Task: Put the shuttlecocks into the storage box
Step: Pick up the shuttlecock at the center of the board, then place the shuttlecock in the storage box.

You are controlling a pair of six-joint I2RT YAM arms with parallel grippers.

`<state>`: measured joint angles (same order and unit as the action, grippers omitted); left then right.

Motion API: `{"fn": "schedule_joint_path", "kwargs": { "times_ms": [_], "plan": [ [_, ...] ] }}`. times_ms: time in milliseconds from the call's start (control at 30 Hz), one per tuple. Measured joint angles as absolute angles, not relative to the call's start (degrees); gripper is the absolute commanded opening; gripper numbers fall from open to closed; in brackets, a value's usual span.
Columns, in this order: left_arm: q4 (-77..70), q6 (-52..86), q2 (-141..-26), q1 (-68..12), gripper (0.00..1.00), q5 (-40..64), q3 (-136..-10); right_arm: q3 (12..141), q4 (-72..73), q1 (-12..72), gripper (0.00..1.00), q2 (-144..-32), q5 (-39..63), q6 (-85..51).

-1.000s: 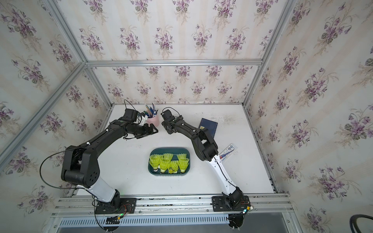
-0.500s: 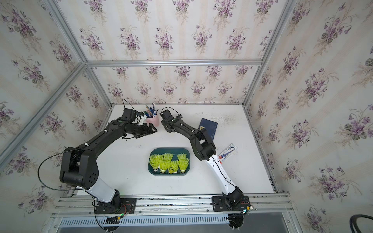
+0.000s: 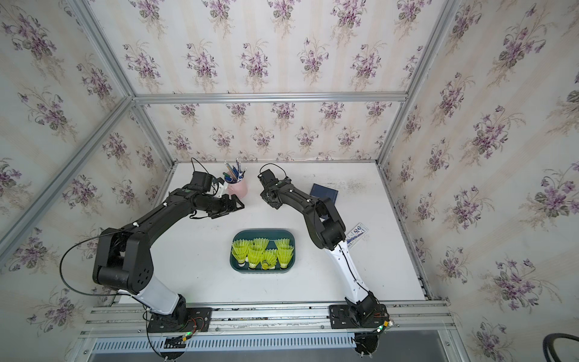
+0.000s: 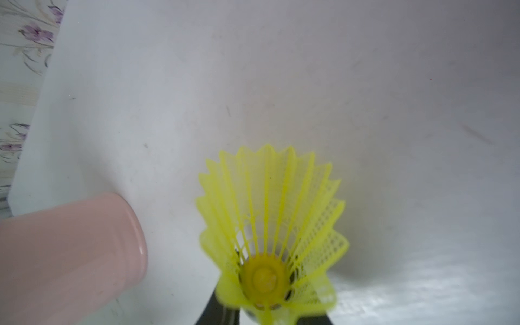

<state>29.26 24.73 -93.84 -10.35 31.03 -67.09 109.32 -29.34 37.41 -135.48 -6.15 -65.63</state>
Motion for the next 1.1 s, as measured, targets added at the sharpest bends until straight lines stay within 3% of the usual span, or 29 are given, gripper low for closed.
{"fn": "schedule_joint_path", "kwargs": {
  "times_ms": [467, 1100],
  "plan": [
    [28.3, 29.1, -91.8, -16.9, 0.87, 32.6, -65.4, 95.9, -27.9, 36.0, 0.19, -120.8, -1.9, -51.0],
    [38.4, 30.0, -72.1, -24.2, 0.88, 28.1, -61.0, 72.0, -25.1, 40.0, 0.16, -90.8, 3.1, -46.4]
  ]
}}
